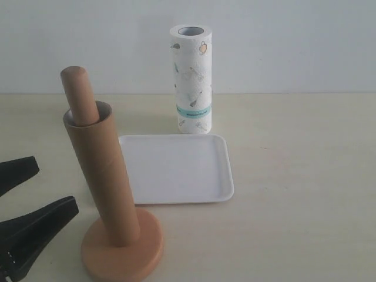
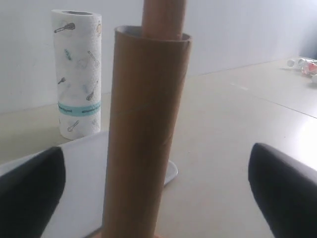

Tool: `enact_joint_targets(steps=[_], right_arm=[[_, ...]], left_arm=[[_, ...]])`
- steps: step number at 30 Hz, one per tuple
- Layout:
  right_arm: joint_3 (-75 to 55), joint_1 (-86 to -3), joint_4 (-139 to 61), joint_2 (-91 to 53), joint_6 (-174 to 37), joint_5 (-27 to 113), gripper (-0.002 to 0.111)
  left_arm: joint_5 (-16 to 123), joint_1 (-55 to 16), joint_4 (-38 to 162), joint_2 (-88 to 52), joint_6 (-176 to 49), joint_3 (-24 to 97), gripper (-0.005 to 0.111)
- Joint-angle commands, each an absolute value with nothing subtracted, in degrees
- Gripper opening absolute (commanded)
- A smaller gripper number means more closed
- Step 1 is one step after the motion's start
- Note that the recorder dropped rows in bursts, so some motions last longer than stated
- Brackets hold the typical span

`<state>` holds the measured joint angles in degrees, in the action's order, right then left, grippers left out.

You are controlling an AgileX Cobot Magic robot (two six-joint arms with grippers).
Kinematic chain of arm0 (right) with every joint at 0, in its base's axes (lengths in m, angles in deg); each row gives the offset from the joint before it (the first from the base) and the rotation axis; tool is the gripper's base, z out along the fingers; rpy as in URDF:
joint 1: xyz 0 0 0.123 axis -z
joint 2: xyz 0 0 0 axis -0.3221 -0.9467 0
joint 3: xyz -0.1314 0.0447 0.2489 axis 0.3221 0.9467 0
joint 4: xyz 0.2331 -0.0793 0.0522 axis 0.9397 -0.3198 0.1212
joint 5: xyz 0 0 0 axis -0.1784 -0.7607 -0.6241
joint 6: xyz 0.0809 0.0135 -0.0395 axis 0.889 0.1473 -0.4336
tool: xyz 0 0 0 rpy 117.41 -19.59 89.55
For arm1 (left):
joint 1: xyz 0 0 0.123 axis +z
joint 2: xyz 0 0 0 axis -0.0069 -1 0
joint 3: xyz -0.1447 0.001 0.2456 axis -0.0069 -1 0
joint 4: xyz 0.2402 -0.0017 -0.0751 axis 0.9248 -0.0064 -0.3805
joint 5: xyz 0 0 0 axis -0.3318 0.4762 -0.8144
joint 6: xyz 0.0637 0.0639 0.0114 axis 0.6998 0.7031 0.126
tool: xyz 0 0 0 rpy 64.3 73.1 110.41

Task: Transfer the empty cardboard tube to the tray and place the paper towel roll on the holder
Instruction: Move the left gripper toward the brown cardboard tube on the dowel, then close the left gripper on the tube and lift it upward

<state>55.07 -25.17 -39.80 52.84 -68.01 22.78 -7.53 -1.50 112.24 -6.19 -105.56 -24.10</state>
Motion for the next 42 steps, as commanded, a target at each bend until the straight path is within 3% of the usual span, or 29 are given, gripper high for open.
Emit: enact_joint_targets(steps=[1, 14, 24, 35, 39, 42], right_arm=[[55.04, -25.01, -39.69, 53.07, -68.01, 23.08, 0.003], [55.04, -25.01, -39.69, 53.07, -68.01, 23.08, 0.003], [55.04, -25.01, -39.69, 53.07, -68.01, 23.08, 0.003], [55.04, -25.01, -39.69, 53.07, -68.01, 23.21, 0.003], [55.04, -25.01, -39.69, 53.07, -68.01, 23.21, 0.003], [55.04, -25.01, -39.69, 53.07, -68.01, 23.21, 0.003]], left_arm=[[-7.84, -1.42, 111.86, -6.31, -107.15, -24.35, 0.094], [-12.73, -1.52, 118.49, -21.53, -106.72, -14.24, 0.094], [-11.94, -10.87, 115.06, -32.71, -97.05, -8.50, 0.094], [-10.55, -11.03, 112.49, -38.61, -93.68, -5.48, 0.094], [-10.54, -11.03, 112.59, -38.91, -93.68, -5.48, 0.086], [-10.79, -11.03, 112.59, -38.91, -93.68, -5.48, 0.070]])
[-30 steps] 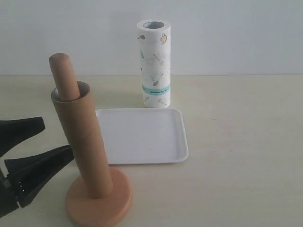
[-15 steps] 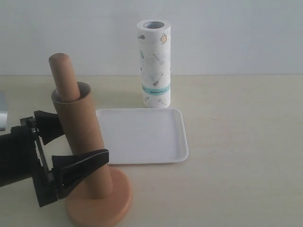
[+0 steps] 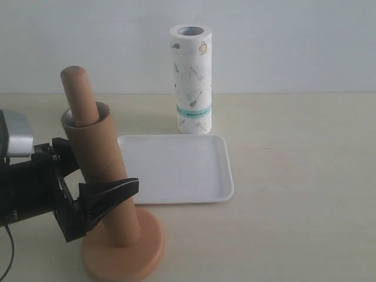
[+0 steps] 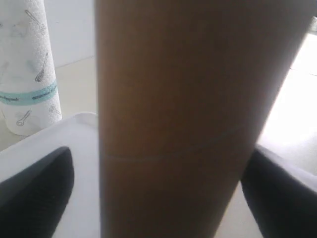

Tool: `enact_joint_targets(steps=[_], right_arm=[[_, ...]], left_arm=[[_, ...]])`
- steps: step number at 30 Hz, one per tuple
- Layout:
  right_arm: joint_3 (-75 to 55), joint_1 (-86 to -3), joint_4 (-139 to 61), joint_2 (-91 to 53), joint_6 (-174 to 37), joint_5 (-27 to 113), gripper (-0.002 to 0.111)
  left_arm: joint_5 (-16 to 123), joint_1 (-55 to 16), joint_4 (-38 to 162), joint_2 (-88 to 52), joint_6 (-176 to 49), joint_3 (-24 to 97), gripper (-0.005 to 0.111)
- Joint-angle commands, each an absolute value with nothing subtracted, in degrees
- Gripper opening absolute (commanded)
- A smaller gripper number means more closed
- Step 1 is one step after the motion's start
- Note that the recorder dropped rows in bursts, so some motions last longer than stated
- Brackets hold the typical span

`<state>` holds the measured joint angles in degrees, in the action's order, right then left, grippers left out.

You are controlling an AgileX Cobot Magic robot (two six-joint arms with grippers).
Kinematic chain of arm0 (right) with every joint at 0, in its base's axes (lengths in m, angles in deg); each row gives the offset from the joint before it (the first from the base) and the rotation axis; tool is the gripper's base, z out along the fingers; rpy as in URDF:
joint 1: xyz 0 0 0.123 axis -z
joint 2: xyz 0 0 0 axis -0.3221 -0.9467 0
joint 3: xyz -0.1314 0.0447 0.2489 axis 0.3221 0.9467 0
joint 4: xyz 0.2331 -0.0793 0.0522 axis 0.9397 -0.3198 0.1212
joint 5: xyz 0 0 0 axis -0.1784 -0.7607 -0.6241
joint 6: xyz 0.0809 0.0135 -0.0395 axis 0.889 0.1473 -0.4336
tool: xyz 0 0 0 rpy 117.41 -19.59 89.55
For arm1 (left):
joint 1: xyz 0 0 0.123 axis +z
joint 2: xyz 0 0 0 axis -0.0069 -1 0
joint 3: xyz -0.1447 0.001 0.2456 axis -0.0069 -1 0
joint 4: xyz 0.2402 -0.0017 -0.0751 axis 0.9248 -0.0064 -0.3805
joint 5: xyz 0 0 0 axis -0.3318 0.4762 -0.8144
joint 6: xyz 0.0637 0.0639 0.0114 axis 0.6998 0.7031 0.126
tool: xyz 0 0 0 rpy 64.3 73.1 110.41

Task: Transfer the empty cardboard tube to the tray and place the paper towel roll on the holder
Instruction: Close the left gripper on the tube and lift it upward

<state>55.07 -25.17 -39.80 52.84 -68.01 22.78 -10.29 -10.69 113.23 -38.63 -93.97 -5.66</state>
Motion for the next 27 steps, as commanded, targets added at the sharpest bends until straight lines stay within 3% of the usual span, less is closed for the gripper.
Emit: enact_joint_targets(steps=[1, 7, 9, 19, 27], right_arm=[[55.04, -25.01, -39.69, 53.07, -68.01, 23.21, 0.003], [55.04, -25.01, -39.69, 53.07, -68.01, 23.09, 0.003], [55.04, -25.01, -39.69, 53.07, -68.01, 23.09, 0.003], [55.04, -25.01, -39.69, 53.07, -68.01, 23.09, 0.003], [55.04, -25.01, -39.69, 53.07, -68.01, 23.09, 0.003]], left_arm=[[-10.93, -11.03, 112.59, -38.91, -93.68, -5.48, 0.063], [-14.47, -11.03, 112.29, -38.91, -93.68, -5.26, 0.015], [-16.01, -11.03, 112.02, -38.77, -93.68, -5.26, 0.004], [-15.33, -11.03, 113.19, -27.19, -106.96, -0.40, 0.004], [2.26, -11.03, 123.78, -10.22, -130.06, 12.83, 0.004]])
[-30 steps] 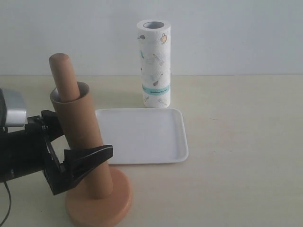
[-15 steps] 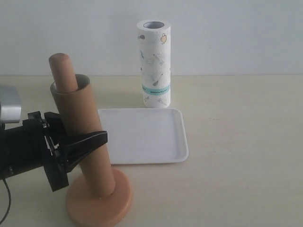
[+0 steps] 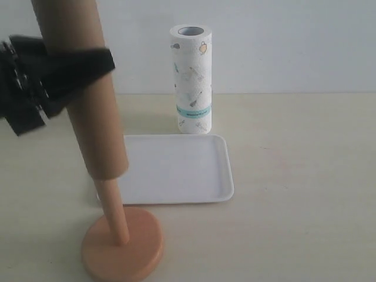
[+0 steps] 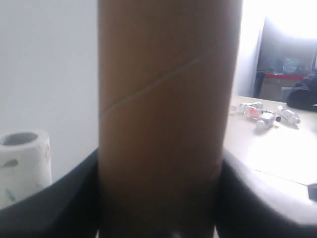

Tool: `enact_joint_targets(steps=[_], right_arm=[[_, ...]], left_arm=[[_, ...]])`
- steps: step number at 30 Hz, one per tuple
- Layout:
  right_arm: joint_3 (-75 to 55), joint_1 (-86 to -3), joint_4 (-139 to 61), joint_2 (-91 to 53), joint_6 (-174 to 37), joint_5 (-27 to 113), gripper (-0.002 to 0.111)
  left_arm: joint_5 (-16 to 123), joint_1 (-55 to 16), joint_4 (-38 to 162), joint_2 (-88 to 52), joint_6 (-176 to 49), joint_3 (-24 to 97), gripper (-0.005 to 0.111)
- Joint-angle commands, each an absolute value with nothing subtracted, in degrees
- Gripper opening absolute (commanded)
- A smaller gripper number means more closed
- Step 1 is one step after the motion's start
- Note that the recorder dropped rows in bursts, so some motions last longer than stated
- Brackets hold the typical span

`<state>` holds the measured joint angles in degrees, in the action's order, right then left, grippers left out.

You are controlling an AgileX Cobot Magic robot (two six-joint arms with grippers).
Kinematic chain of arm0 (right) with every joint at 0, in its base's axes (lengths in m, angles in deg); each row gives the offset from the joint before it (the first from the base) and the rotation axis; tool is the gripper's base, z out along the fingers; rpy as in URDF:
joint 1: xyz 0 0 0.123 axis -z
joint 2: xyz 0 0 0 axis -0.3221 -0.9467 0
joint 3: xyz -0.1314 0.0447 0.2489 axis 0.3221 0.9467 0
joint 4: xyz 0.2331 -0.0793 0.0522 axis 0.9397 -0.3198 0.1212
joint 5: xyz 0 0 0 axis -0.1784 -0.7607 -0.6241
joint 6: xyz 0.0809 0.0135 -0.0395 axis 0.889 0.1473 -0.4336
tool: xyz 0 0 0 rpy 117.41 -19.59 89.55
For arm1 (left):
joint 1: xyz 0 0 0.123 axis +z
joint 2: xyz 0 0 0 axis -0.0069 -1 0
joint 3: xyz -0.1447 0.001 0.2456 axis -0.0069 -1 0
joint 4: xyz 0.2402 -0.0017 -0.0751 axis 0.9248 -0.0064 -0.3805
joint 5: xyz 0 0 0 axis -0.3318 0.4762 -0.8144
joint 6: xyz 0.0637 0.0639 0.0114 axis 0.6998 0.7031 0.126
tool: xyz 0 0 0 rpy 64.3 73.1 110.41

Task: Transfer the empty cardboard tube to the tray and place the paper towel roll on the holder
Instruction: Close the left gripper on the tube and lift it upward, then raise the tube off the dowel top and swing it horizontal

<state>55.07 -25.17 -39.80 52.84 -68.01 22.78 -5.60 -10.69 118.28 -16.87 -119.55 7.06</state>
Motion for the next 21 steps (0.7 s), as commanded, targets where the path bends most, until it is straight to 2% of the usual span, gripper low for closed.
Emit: enact_joint_targets(steps=[1, 7, 13, 17, 21], right_arm=[[55.04, -25.01, -39.69, 53.07, -68.01, 23.09, 0.003], [55.04, -25.01, -39.69, 53.07, -68.01, 23.09, 0.003], [55.04, -25.01, -39.69, 53.07, -68.01, 23.09, 0.003], [55.04, -25.01, -39.69, 53.07, -68.01, 23.09, 0.003], [55.04, -25.01, -39.69, 53.07, -68.01, 23.09, 0.003]], left_arm=[[4.11, -11.03, 125.13, -8.34, -132.39, 14.78, 0.004], [12.41, -11.03, 128.56, -0.93, -141.23, 26.00, 0.004], [26.81, -11.03, 146.06, 0.95, -153.08, 34.56, 0.004], [34.88, -10.67, 160.58, 0.61, -160.08, 36.54, 0.004], [36.73, -10.14, 161.66, -1.94, -162.00, 36.30, 0.004]])
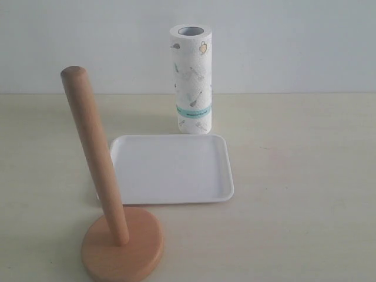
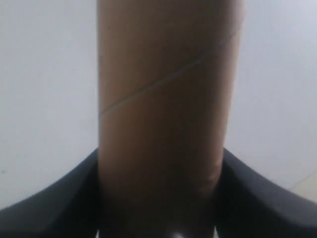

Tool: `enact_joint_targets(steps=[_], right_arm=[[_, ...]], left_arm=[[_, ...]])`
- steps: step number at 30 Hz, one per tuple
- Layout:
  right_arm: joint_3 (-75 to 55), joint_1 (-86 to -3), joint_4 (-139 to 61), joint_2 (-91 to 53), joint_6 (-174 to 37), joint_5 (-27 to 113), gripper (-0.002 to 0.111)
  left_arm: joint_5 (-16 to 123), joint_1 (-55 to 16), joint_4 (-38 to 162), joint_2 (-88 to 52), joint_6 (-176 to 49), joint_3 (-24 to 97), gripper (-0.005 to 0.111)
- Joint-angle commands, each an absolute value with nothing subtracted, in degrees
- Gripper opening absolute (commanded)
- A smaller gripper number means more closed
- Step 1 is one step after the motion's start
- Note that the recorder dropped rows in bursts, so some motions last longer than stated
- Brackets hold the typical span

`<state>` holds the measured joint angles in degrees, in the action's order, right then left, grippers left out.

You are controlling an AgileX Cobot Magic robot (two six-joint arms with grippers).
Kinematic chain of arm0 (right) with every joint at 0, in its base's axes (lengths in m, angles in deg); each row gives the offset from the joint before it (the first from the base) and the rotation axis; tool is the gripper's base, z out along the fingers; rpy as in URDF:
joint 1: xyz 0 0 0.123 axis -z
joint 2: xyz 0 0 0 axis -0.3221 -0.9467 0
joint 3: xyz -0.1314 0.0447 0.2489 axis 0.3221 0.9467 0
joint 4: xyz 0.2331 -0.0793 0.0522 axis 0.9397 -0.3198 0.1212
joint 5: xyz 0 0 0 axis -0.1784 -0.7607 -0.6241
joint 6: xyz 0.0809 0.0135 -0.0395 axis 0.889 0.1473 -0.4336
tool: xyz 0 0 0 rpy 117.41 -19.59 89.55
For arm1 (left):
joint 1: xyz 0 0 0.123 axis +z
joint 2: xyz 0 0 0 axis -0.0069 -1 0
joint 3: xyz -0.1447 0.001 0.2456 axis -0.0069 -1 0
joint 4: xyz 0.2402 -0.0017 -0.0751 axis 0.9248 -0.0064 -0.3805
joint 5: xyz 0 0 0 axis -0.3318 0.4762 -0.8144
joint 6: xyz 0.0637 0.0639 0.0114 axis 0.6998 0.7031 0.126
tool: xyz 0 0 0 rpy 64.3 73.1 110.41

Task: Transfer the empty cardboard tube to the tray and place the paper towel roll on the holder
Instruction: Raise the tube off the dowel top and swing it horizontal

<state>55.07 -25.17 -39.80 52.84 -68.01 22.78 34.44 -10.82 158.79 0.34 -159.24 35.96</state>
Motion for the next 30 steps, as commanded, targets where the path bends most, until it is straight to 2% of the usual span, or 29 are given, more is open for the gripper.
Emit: enact_joint_targets(steps=[1, 13, 19, 23, 30], right_arm=[[55.04, -25.01, -39.69, 53.07, -68.01, 23.09, 0.003], [55.04, -25.01, -39.69, 53.07, -68.01, 22.99, 0.003], [55.04, -25.01, -39.69, 53.07, -68.01, 23.10, 0.003], [55.04, -25.01, -39.69, 53.07, -68.01, 23.10, 0.003], [55.04, -25.01, -39.69, 53.07, -68.01, 23.10, 0.003]], left_arm=[[36.21, -9.95, 161.66, -2.75, -162.00, 36.30, 0.004], [25.00, -0.92, 161.66, -16.60, -164.50, 36.40, 0.004], [23.31, 2.56, 161.66, -20.86, -152.87, 36.40, 0.004], [25.30, 2.56, 161.66, -23.05, -142.73, 36.40, 0.004], [37.38, 1.41, 161.66, -23.61, -126.51, 35.57, 0.004]])
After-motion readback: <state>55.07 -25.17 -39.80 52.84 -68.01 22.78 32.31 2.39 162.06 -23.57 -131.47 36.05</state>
